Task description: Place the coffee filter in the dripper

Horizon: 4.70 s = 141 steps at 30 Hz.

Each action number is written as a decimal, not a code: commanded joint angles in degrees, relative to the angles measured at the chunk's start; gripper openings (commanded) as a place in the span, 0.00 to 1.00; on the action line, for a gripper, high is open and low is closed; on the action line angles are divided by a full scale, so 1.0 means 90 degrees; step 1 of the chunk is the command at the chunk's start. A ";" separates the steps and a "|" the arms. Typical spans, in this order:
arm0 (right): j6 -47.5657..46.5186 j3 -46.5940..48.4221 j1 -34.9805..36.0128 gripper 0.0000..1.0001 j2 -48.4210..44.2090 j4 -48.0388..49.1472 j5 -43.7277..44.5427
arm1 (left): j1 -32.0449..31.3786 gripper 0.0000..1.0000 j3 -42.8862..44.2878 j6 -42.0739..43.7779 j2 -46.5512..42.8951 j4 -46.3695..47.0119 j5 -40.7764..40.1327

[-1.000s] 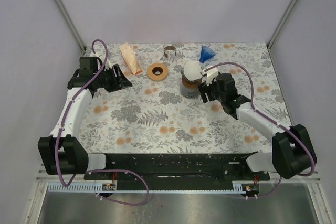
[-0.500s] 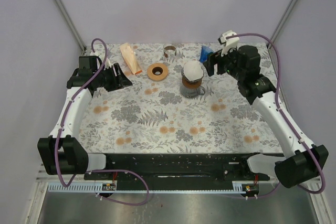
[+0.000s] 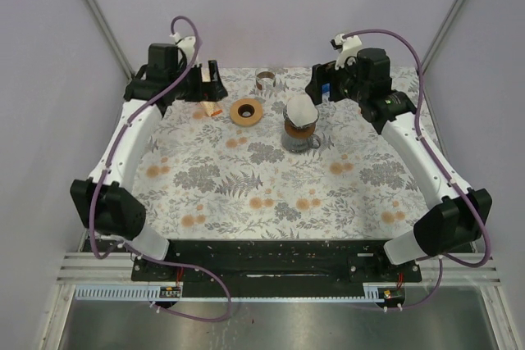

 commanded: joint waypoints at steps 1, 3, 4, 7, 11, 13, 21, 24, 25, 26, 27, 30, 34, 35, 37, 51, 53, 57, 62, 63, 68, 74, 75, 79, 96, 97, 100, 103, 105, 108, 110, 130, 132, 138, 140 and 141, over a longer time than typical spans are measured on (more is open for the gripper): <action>0.0118 0.0154 -0.0034 0.99 -0.0164 0.0046 0.0452 | -0.0574 0.99 0.1672 0.0230 0.1291 0.0247 -0.1262; 0.0118 0.0047 -0.0044 0.99 -0.0232 0.0006 0.0773 | -0.0740 0.99 0.2483 0.0142 0.1994 0.0189 -0.1536; 0.0118 -0.0012 -0.0034 0.99 -0.0281 -0.0023 0.0910 | -0.0809 0.99 0.2932 0.0103 0.2336 0.0140 -0.1634; 0.0118 -0.0119 -0.0034 1.00 -0.0388 -0.0111 0.1331 | -0.0946 0.99 0.4280 -0.0073 0.3381 0.0081 -0.1859; 0.0011 -0.0295 -0.0044 0.99 -0.0544 -0.0130 0.1498 | -0.1034 0.98 0.5425 -0.0355 0.4524 0.0304 -0.2152; -0.0087 -0.0383 -0.0044 1.00 -0.0574 -0.0130 0.1410 | -0.1063 0.94 0.5583 -0.0706 0.4857 0.0626 -0.2445; -0.0322 -0.0598 -0.0044 0.99 -0.0574 -0.0267 0.1410 | -0.1297 0.84 0.6110 -0.1186 0.5981 0.1320 -0.2778; -0.0341 -0.0656 -0.0044 0.99 -0.0603 -0.0267 0.1410 | -0.1297 0.81 0.6188 -0.1148 0.6196 0.1545 -0.2856; -0.0351 -0.0676 -0.0044 0.99 -0.0623 -0.0277 0.1410 | -0.1298 0.79 0.6246 -0.1119 0.6294 0.1575 -0.2846; -0.0371 -0.0705 -0.0044 0.99 -0.0642 -0.0277 0.1410 | -0.1298 0.77 0.6324 -0.1118 0.6382 0.1575 -0.2856; -0.0400 -0.0725 -0.0034 0.99 -0.0652 -0.0277 0.1410 | -0.1298 0.74 0.6354 -0.1128 0.6440 0.1575 -0.2846; -0.0527 -0.0783 -0.0044 1.00 -0.0701 -0.0277 0.1410 | -0.1346 0.65 0.6238 -0.1080 0.6548 0.1575 -0.2768; -0.0654 -0.0774 -0.0044 0.99 -0.0759 -0.0267 0.1410 | -0.1376 0.44 0.6013 -0.0962 0.6607 0.1624 -0.2739; -0.0683 -0.0784 -0.0044 0.99 -0.0769 -0.0277 0.1410 | -0.1376 0.38 0.5984 -0.0933 0.6607 0.1614 -0.2719; -0.0693 -0.0803 -0.0044 0.99 -0.0769 -0.0257 0.1410 | -0.1366 0.29 0.5906 -0.0894 0.6578 0.1604 -0.2709; -0.0488 -0.0813 -0.0044 0.99 -0.0935 -0.0316 0.1175 | -0.1259 0.00 0.6080 -0.0855 0.5622 0.1370 -0.2329; -0.0439 -0.0813 -0.0044 0.99 -0.0974 -0.0335 0.1146 | -0.1210 0.00 0.6130 -0.0738 0.5349 0.1273 -0.2261; -0.0371 -0.0852 -0.0044 0.99 -0.1062 -0.0355 0.0981 | -0.1054 0.00 0.5809 -0.0368 0.4520 0.1028 -0.1871; -0.0234 -0.0891 -0.0044 0.99 -0.1169 -0.0345 0.0756 | -0.0888 0.00 0.4795 0.0345 0.3192 0.0638 -0.1178; -0.0195 -0.0891 -0.0044 0.99 -0.1179 -0.0345 0.0688 | -0.0868 0.00 0.4512 0.0492 0.2947 0.0512 -0.0964; -0.0029 -0.1008 -0.0034 0.99 -0.1365 -0.0248 0.0405 | -0.0819 0.00 0.2619 0.1321 0.1590 0.0033 -0.0230; 0.0118 -0.1174 -0.0044 0.99 -0.1502 -0.0033 0.0131 | -0.0819 0.00 0.0245 0.1918 0.0096 0.0110 0.0336; 0.0118 -0.1165 -0.0034 1.00 -0.1502 -0.0033 0.0073 | -0.0838 0.00 -0.0165 0.1967 -0.0100 0.0236 0.0473; 0.0449 -0.1116 -0.0034 0.99 -0.1502 -0.0003 -0.0113 | -0.0897 0.00 -0.1310 0.2075 -0.0492 0.0588 0.0669; 0.0625 -0.1389 -0.0034 0.99 -0.1873 0.0055 -0.0133 | -0.1210 0.00 -0.3206 0.2368 -0.0473 0.2404 0.0493; 0.0616 -0.1389 -0.0034 0.99 -0.1873 0.0055 -0.0133 | -0.1219 0.00 -0.3264 0.2387 -0.0483 0.2463 0.0532; 0.0606 -0.1379 -0.0034 0.99 -0.1824 0.0055 -0.0133 | -0.1239 0.21 -0.3265 0.2446 -0.0502 0.2445 0.0747; 0.0586 -0.1360 -0.0034 0.99 -0.1756 0.0055 -0.0133 | -0.1239 0.46 -0.3002 0.2466 -0.0483 0.2123 0.0933; 0.0577 -0.1350 -0.0034 0.99 -0.1707 0.0075 -0.0133 | -0.1239 0.59 -0.2719 0.2437 -0.0444 0.1869 0.0914; 0.0547 -0.1340 -0.0034 1.00 -0.1619 0.0075 -0.0162 | -0.1200 0.70 -0.2066 0.2222 -0.0405 0.1479 0.0796; 0.0518 -0.1340 -0.0034 0.99 -0.1570 0.0085 -0.0172 | -0.1103 0.75 -0.1597 0.2076 -0.0366 0.1302 0.1068; -0.0263 -0.1281 -0.0034 0.99 -0.1394 -0.0091 0.0238 | -0.0936 0.83 0.1822 0.0619 0.3520 0.1350 -0.2394; -0.0351 -0.1311 -0.0034 0.99 -0.1385 -0.0091 0.0296 | -0.0936 0.83 0.2008 0.0737 0.3793 0.1389 -0.2484; -0.0556 -0.1272 -0.0034 0.99 -0.1238 -0.0091 0.0316 | -0.0946 0.83 0.2671 0.0728 0.4604 0.1126 -0.2563; -0.0605 -0.1272 -0.0034 0.99 -0.1209 -0.0101 0.0374 | -0.0927 0.81 0.2828 0.0698 0.4800 0.1077 -0.2583; -0.0634 -0.1282 -0.0034 0.99 -0.1199 -0.0101 0.0413 | -0.0936 0.80 0.2868 0.0688 0.4897 0.1077 -0.2573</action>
